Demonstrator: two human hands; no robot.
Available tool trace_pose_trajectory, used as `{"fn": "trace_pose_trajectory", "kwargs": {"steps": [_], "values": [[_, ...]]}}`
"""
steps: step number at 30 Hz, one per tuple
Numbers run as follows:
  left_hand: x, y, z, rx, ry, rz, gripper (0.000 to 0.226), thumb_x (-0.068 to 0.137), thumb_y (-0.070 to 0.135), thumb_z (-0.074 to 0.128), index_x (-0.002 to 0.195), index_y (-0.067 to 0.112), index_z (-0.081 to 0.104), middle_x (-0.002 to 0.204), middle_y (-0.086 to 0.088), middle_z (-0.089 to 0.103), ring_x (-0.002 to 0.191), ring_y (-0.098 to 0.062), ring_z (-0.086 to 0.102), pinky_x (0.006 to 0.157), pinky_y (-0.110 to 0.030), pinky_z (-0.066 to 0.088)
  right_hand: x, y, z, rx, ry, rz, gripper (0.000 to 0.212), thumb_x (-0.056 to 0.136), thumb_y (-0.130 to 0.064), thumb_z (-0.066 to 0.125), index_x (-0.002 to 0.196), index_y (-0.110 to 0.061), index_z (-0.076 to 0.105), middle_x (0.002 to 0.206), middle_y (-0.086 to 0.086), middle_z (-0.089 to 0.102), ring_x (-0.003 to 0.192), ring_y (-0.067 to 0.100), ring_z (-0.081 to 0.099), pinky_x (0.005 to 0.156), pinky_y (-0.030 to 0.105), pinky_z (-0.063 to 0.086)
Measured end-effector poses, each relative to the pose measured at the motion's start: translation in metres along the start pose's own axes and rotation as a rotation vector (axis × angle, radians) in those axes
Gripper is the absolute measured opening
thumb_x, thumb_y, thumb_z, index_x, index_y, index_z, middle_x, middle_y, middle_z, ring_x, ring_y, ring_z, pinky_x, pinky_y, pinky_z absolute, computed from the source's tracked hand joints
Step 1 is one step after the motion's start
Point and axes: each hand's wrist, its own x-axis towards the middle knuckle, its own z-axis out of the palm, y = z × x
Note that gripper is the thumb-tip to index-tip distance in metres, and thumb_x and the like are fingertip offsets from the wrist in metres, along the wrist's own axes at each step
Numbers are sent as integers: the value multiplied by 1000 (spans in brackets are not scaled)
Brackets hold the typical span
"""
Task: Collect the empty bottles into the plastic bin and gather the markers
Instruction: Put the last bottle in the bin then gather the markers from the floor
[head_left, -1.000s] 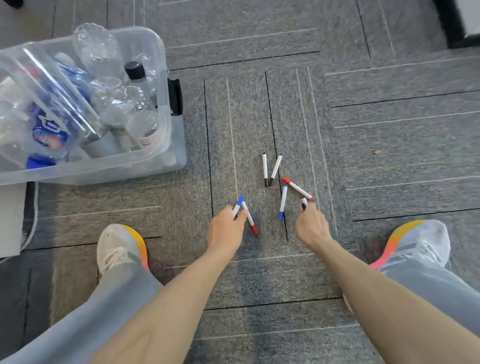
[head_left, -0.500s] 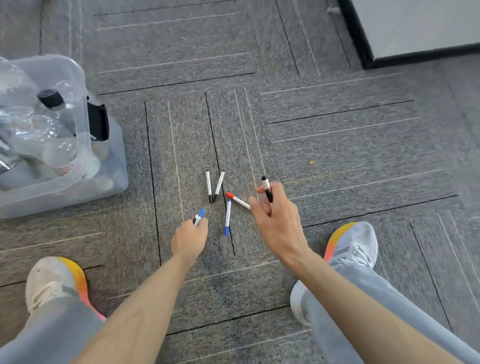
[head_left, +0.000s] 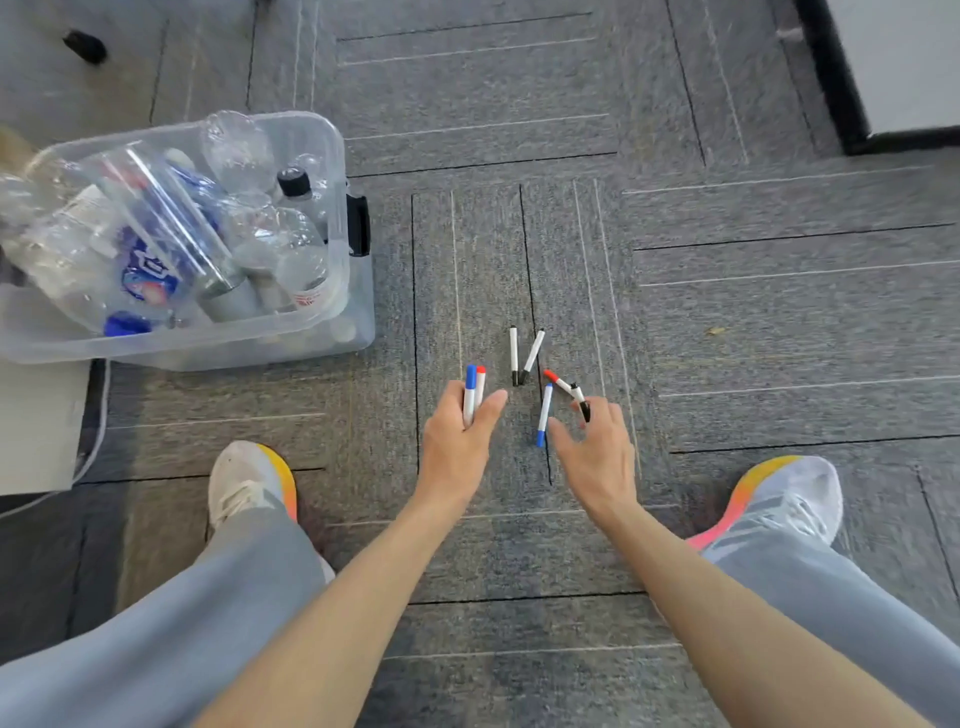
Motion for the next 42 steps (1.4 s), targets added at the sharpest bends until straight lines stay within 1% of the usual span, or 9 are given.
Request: {"fn": "trace_pose_trajectory", "kwargs": {"steps": [8, 14, 20, 23, 26, 29, 33, 36, 42], "values": [[13, -13, -46, -36, -30, 75, 32, 92, 41, 61, 72, 30, 38, 50, 15, 39, 48, -9, 32, 52, -33, 33, 52, -4, 67, -286, -48, 193, 44, 92, -40, 57, 121, -7, 52, 123, 12, 57, 107, 36, 59, 84, 43, 45], [15, -23, -61, -32, -61, 49, 32, 91, 43, 63, 73, 30, 39, 56, 12, 39, 53, -13, 36, 53, -32, 36, 61, -9, 74, -358, -26, 174, 27, 88, -30, 57, 98, -5, 57, 94, 14, 67, 84, 34, 64, 68, 36, 42], [15, -22, -39, 76, -81, -4, 39, 85, 42, 72, 73, 19, 42, 61, 10, 41, 50, -5, 34, 52, -21, 32, 35, -21, 43, -159, -58, 71, 23, 90, -32, 45, 73, -18, 49, 74, 7, 63, 70, 32, 60, 62, 37, 47], [24, -23, -13, 142, -97, -59, 30, 86, 39, 72, 83, 19, 50, 68, 6, 48, 56, -10, 42, 54, -26, 35, 22, -16, 10, -18, -55, 107, 28, 95, -33, 45, 83, -16, 63, 64, 3, 62, 65, 29, 60, 61, 37, 44], [44, -25, 19, 270, -117, -97, 35, 87, 38, 70, 110, 16, 54, 80, 2, 56, 62, -13, 51, 55, -27, 44, 21, -4, -20, 129, 9, 174, 35, 97, -32, 42, 93, -9, 68, 62, 2, 60, 65, 28, 58, 64, 39, 44], [74, -28, 49, 402, -134, -81, 37, 87, 38, 69, 114, 21, 51, 85, 2, 59, 75, -22, 61, 72, -40, 56, 26, 11, -42, 209, -25, 165, 33, 94, -33, 46, 89, -10, 68, 59, 1, 60, 57, 24, 55, 61, 42, 48], [116, -35, 82, 487, -88, -118, 45, 85, 43, 69, 119, 23, 49, 100, -1, 65, 92, -28, 65, 82, -41, 53, 40, 33, -59, 228, -141, 102, 23, 90, -29, 55, 84, -12, 70, 60, 4, 65, 47, 12, 50, 48, 34, 48], [138, -45, 98, 617, -43, -188, 55, 84, 45, 70, 123, 15, 44, 117, -10, 64, 104, -31, 62, 83, -38, 48, 51, 46, -62, 271, -178, 65, 9, 86, -23, 61, 83, -20, 69, 53, -7, 57, 43, 8, 45, 44, 24, 40], [151, -47, 105, 901, 5, -184, 56, 89, 47, 59, 124, 7, 41, 119, -18, 63, 108, -37, 62, 76, -37, 42, 56, 62, -47, 251, -214, 1, 11, 88, -23, 59, 88, -17, 67, 54, -7, 55, 44, 11, 44, 43, 25, 39]]}}
